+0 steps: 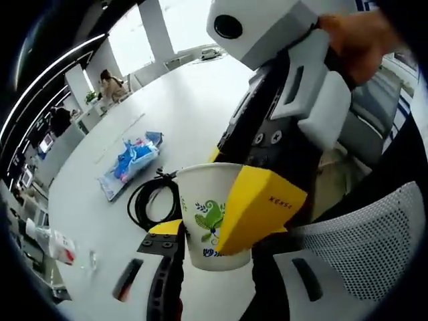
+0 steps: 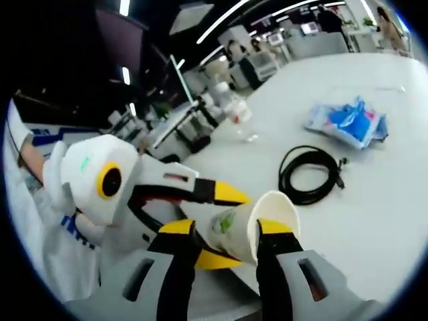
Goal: Arrange the tabletop items into an orderly group along one side of the table until the central work area is clear of visible clutter.
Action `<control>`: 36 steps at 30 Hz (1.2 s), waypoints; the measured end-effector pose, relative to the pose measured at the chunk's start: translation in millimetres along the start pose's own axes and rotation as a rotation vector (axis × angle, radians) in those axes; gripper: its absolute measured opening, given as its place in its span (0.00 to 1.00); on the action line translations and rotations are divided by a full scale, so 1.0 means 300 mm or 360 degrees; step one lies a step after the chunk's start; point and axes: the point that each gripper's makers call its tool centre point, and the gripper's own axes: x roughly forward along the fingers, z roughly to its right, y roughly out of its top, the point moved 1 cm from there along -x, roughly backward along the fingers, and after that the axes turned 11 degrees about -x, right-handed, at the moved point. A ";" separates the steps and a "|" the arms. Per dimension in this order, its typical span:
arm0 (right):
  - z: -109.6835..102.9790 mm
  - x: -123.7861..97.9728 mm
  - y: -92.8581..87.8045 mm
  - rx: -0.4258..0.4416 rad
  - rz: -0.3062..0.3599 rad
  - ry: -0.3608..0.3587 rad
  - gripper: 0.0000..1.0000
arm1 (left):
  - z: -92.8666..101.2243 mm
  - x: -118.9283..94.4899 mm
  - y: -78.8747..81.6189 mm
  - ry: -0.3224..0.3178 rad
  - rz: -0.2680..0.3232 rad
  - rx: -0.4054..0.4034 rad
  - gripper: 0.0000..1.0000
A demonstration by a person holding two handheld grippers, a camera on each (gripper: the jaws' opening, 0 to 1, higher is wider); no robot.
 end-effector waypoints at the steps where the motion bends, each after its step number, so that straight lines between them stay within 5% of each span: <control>1: -0.001 -0.001 0.001 0.0003 0.0005 -0.0001 0.29 | 0.005 0.001 0.001 -0.0005 0.0001 0.0012 0.38; 12: -0.002 -0.005 0.012 0.0017 0.0040 -0.0011 0.01 | 0.006 0.003 0.011 -0.0017 0.0018 0.0018 0.38; 36: -0.015 0.060 0.046 -0.0018 0.0017 -0.0012 0.00 | -0.077 -0.039 -0.048 0.0047 0.0038 -0.0163 0.41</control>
